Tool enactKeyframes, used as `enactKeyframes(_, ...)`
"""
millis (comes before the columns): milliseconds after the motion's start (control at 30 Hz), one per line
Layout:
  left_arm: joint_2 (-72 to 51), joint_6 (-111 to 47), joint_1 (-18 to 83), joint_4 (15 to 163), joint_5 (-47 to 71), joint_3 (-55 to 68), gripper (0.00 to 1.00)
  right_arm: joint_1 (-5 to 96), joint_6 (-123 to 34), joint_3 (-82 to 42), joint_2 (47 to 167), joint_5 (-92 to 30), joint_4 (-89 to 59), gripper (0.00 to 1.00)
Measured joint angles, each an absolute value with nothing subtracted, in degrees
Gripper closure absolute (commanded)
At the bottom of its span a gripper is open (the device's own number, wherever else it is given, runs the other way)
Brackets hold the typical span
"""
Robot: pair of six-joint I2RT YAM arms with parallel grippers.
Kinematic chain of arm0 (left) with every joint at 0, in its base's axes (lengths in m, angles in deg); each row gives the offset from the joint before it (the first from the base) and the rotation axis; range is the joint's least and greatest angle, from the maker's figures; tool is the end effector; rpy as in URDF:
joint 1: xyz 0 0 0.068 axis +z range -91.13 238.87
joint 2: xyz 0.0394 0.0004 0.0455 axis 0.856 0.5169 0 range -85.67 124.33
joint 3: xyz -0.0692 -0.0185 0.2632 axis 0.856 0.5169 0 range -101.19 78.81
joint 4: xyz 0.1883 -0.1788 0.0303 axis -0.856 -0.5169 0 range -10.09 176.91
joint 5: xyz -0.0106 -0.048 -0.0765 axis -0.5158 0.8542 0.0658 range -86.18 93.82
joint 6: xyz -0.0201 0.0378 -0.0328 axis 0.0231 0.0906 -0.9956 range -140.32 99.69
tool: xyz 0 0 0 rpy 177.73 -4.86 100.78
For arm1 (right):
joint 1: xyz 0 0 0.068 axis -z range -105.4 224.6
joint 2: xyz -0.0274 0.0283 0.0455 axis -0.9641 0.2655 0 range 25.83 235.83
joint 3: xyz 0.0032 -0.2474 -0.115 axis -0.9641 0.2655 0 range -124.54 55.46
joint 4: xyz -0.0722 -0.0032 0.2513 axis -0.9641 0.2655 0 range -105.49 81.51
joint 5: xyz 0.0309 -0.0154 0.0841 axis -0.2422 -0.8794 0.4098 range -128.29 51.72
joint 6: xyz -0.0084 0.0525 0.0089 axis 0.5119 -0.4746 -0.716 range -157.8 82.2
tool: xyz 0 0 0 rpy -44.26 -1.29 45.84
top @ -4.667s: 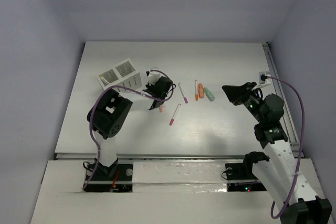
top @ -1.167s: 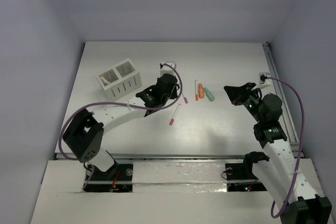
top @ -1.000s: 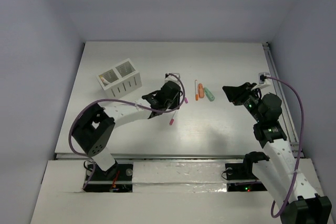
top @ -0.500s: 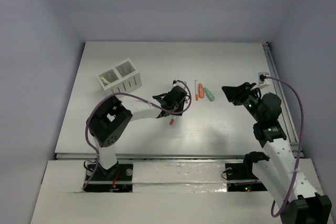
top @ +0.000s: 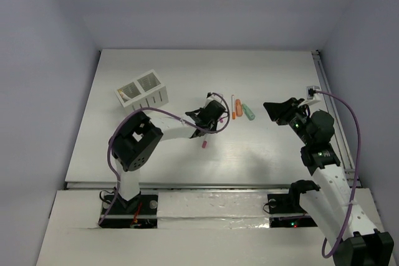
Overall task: Sort the stationery into containers
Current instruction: Pick up the pen from the center of the board, then place the pen in the storage box.
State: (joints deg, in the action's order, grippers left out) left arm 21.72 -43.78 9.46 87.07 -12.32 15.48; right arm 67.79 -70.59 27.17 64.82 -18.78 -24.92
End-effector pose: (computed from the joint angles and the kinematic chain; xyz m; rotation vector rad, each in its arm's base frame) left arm 0.2643 -0.2933 0.1631 0.3841 2.2892 -0.3213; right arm 0.1716 0.0325 0.2908 0.0992 1.6482 0.8030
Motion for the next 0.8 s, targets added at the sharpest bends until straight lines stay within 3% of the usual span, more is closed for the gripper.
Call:
enactKeyframes(300, 10.82, -47.14, 11.74, 85.11, -16.78, 19.92, 1.0, 67.79, -70.59, 27.17, 64.69, -18.82, -24.92, 0.61)
enactKeyframes(567, -13.16, -49.99, 29.35, 89.54, -24.41, 20.13, 1.0, 67.79, -70.64, 27.17, 64.34, -18.76, -24.94, 0.6)
enactKeyframes(800, -13.6, -45.46, 41.7, 92.47, -32.72, 16.31, 1.0, 67.79, -70.64, 27.17, 64.34, -18.76, -24.94, 0.61)
